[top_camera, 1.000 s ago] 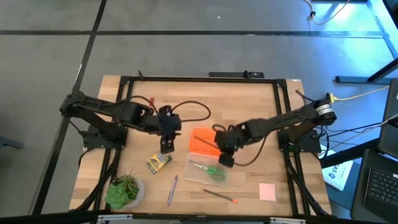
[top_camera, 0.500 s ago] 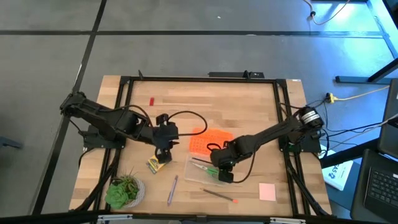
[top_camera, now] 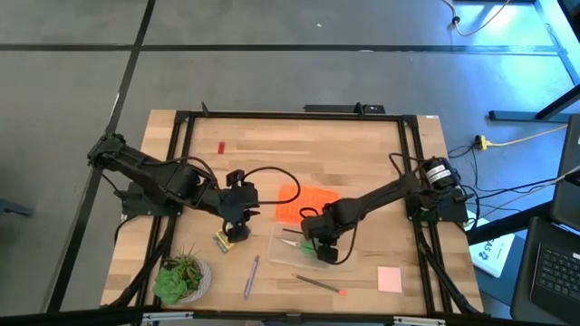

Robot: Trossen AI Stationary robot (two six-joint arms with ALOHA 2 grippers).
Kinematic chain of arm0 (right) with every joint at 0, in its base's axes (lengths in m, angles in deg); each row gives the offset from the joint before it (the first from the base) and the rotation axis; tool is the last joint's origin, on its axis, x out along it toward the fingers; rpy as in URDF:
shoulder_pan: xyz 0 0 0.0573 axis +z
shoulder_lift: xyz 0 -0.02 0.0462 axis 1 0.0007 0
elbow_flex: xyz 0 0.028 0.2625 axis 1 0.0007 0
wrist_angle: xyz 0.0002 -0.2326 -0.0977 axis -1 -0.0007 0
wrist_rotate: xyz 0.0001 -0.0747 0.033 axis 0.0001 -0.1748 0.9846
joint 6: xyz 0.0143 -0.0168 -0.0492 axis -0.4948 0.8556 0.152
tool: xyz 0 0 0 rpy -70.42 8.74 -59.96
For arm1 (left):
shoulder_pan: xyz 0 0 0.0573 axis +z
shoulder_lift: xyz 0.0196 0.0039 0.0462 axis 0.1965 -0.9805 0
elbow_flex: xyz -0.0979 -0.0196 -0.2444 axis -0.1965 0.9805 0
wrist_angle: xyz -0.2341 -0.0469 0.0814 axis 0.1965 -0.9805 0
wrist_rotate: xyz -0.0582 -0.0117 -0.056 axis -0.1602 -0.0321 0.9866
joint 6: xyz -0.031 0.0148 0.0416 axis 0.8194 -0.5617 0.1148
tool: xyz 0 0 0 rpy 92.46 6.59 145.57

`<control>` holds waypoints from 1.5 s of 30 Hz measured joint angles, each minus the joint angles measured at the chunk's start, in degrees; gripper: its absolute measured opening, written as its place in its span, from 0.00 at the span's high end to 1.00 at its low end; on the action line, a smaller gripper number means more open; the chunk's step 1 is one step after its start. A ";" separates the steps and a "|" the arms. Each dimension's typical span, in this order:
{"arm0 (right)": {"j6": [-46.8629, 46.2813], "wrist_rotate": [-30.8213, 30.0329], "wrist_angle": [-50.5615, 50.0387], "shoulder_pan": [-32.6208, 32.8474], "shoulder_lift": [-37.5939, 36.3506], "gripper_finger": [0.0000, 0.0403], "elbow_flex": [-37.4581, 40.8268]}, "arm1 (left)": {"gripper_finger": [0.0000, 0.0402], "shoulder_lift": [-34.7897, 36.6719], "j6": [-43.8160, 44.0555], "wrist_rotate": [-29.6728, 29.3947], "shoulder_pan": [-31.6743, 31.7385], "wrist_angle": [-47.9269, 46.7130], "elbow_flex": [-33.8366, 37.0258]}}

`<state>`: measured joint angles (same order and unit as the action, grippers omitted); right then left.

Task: Pack school essentials
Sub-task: Put the top black pencil into the orange supply box, then put the black pencil into the orange supply box

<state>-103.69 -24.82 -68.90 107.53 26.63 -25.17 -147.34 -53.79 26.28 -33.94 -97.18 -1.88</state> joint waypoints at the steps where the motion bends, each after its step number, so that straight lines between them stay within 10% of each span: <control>1: 0.02 0.04 -0.04 -0.24 0.05 0.89 0.00 | 0.82 0.00 0.01 0.00 0.02 0.00 0.00; 31: 1.55 2.81 -0.64 -1.28 -7.96 0.75 0.00 | 0.82 0.00 14.19 -3.37 -0.02 -6.04 0.00; 45: -1.89 -4.69 -15.22 11.88 -12.91 0.75 -10.34 | 0.82 -0.02 11.42 -4.35 -2.62 -6.93 0.00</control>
<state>-105.58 -29.50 -84.12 119.41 13.72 -35.51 -147.37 -42.37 21.94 -36.56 -104.11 -1.88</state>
